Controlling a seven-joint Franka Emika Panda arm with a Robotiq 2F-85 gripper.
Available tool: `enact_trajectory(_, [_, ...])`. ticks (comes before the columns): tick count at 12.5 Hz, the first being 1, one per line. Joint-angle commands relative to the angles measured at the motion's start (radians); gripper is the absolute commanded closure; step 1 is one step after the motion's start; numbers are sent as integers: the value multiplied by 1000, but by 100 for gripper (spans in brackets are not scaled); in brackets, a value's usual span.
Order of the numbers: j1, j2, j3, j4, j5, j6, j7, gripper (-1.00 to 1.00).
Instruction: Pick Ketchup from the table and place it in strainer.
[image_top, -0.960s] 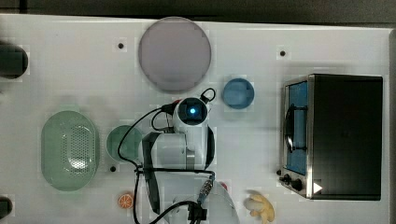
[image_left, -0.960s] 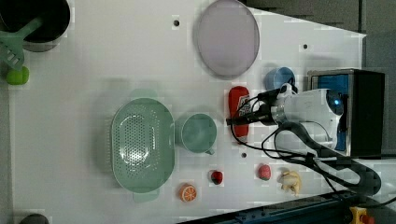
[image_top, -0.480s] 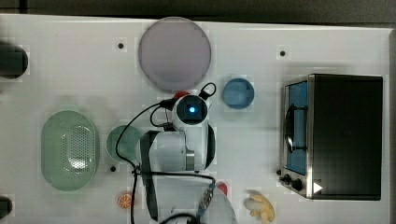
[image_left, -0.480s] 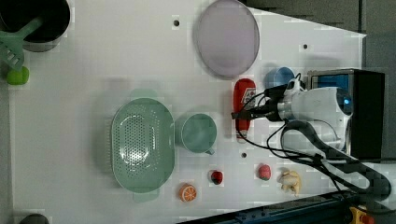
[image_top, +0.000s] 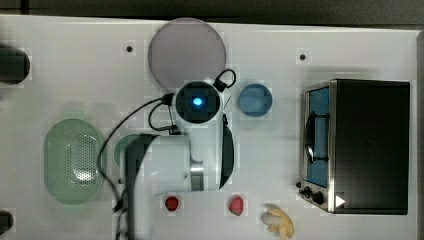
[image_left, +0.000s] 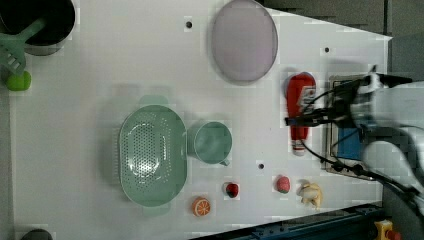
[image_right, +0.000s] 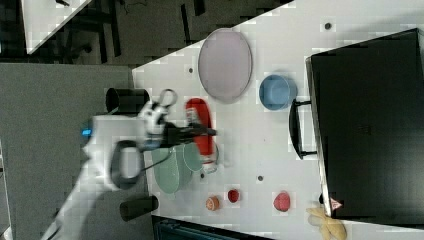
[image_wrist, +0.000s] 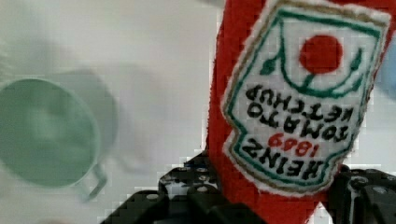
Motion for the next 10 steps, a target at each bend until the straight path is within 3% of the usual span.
enact_trajectory(1, [22, -94, 82, 110, -2, -114, 24, -21])
enact_trajectory(6, [57, -81, 273, 140, 2, -142, 473, -21])
enact_trajectory(10, [76, 24, 434, 149, 4, -33, 780, -21])
